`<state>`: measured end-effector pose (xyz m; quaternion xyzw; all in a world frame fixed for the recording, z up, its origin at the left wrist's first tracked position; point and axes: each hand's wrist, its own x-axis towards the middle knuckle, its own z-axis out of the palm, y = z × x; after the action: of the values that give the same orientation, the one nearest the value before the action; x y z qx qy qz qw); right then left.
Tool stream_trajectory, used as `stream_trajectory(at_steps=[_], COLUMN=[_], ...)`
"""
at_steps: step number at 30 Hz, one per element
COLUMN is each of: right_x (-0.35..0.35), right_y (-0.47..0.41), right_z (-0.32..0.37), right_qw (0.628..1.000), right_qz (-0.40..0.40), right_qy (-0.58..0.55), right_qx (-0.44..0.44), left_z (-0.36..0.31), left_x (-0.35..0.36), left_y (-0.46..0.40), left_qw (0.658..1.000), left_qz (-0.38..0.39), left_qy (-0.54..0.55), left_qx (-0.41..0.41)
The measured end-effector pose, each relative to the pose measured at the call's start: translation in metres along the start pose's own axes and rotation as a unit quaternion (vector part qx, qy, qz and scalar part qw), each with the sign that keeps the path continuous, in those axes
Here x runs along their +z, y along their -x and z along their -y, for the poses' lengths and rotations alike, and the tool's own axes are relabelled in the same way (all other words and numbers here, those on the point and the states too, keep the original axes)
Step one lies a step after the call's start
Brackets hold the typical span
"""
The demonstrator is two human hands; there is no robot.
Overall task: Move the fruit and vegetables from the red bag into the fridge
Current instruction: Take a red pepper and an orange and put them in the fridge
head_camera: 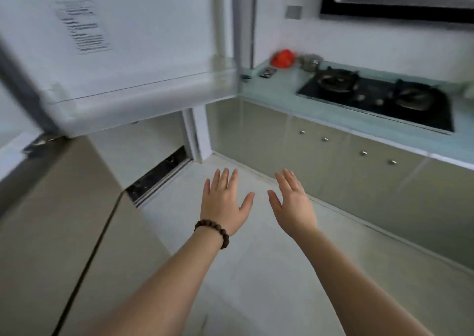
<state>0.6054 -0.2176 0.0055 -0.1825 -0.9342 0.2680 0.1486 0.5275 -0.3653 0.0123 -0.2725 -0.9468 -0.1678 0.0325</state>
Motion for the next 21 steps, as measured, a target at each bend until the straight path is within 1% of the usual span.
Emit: stream_trajectory(at_steps=[5, 10, 15, 21], right_x=[-0.066, -0.134, -0.204, -0.271], right_y=[0.032, 0.084, 0.153, 0.235], right_z=[-0.115, -0.221, -0.310, -0.380], right_qw=[0.990, 0.958, 0.908, 0.830], right_qz=[-0.062, -0.133, -0.209, -0.294], right_qy=[0.021, 0.029, 0.049, 0.066], right_qx=[0.126, 0.251, 0.359, 0.470], left_z=[-0.129, -0.263, -0.403, -0.539], left_x=[0.058, 0.115, 0.164, 0.201], left_y=[-0.025, -0.031, -0.017, 0.019], left_qw=[0.990, 0.964, 0.921, 0.859], left_qz=[0.051, 0.104, 0.150, 0.176], left_qy=[0.023, 0.042, 0.061, 0.070], left_qx=[0.126, 0.243, 0.355, 0.476])
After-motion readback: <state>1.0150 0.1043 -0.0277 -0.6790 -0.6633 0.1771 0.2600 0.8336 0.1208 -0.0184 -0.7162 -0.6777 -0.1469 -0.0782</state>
